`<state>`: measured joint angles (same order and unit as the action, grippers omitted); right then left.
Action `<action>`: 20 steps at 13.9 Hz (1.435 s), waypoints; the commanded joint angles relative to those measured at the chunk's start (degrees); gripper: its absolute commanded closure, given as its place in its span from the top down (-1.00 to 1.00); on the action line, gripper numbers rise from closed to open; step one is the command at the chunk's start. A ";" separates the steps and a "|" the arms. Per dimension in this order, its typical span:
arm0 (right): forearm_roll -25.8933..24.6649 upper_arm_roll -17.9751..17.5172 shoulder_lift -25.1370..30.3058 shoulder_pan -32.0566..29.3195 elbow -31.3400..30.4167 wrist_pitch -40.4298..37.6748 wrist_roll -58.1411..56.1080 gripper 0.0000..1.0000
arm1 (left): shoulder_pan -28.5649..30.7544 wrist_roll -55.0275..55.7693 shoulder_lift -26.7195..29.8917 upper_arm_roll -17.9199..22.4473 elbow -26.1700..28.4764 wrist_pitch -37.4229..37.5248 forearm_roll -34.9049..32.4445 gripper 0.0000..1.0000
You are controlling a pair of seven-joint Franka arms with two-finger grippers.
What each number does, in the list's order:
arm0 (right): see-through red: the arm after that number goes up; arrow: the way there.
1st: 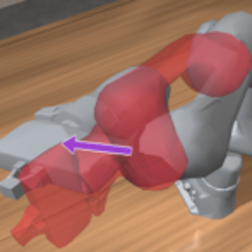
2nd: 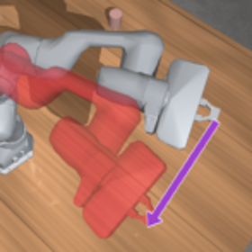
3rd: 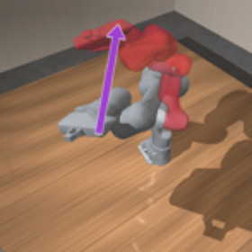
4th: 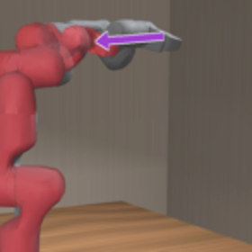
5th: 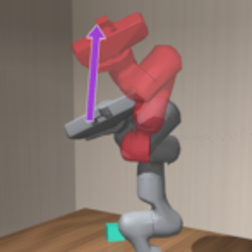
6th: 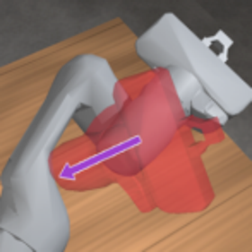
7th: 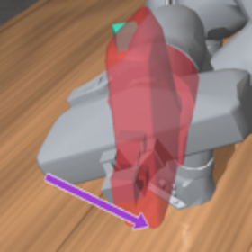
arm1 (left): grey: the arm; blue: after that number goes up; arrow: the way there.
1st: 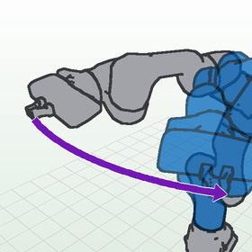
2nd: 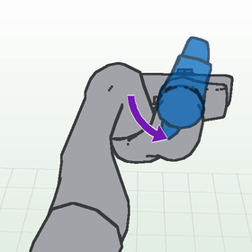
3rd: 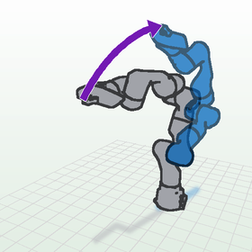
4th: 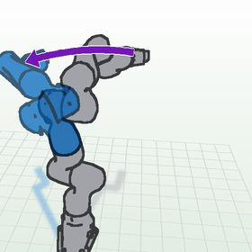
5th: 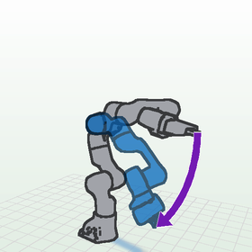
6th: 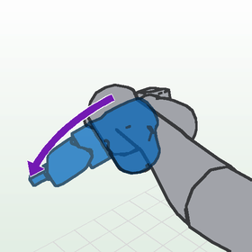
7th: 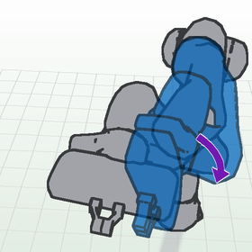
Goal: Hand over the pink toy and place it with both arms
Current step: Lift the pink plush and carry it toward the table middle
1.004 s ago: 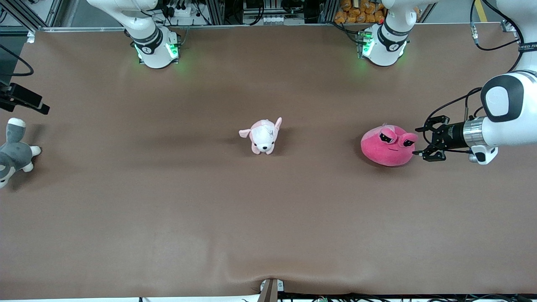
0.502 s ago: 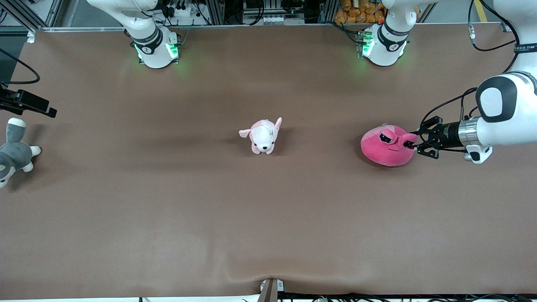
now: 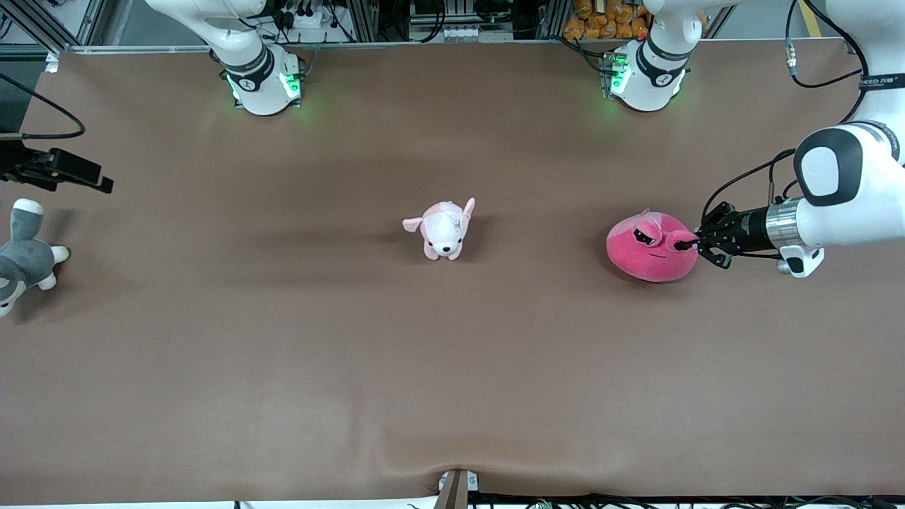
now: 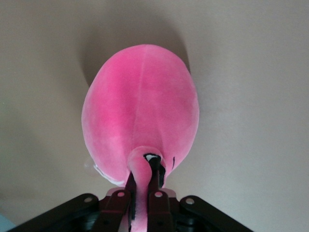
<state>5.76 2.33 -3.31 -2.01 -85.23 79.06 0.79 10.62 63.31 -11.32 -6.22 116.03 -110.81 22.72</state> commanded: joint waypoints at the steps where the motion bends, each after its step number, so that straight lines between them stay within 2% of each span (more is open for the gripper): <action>1: 0.48 0.04 0.06 1.04 0.15 -1.80 0.09 1.00 | 0.01 2.25 4.63 -1.16 -0.53 3.04 1.71 -1.00; 3: 0.22 0.13 0.06 0.69 0.24 -1.19 0.00 1.00 | -0.07 8.89 4.29 -2.39 -5.61 7.16 4.08 -1.00; 6: -0.04 0.13 0.06 0.78 -0.02 -1.10 0.00 1.00 | -0.16 19.53 4.02 -7.12 -12.56 12.27 6.62 -1.00; 9: -0.13 0.13 0.06 1.04 0.06 0.04 0.09 1.00 | -0.42 31.48 2.80 -13.18 -18.45 12.46 12.77 -1.00; 11: 0.04 0.13 -0.03 1.13 0.06 0.31 0.09 1.00 | -1.82 39.84 0.95 -16.18 -23.63 12.02 14.37 -1.00; 14: 0.31 -0.05 0.15 4.46 0.15 -2.59 1.49 1.00 | -7.70 48.55 -0.28 -16.63 -27.61 8.17 17.00 -1.00; 16: 0.83 -0.13 0.15 5.78 0.33 -2.77 7.35 1.00 | -11.92 54.08 -0.81 -16.63 -28.48 3.17 17.71 -1.00; 17: 1.44 -0.13 0.15 6.13 0.59 -2.42 10.69 1.00 | -12.98 56.46 -2.90 -16.72 -30.84 3.05 18.15 -1.00; 20: 6.09 -0.05 0.06 7.02 0.94 -2.15 20.01 1.00 | -18.08 64.21 -5.55 -16.28 -34.29 0.17 17.80 -1.00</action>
<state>9.24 2.00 -3.38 4.71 -84.99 77.13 14.89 -5.02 123.58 -13.87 -22.97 86.06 -109.31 39.63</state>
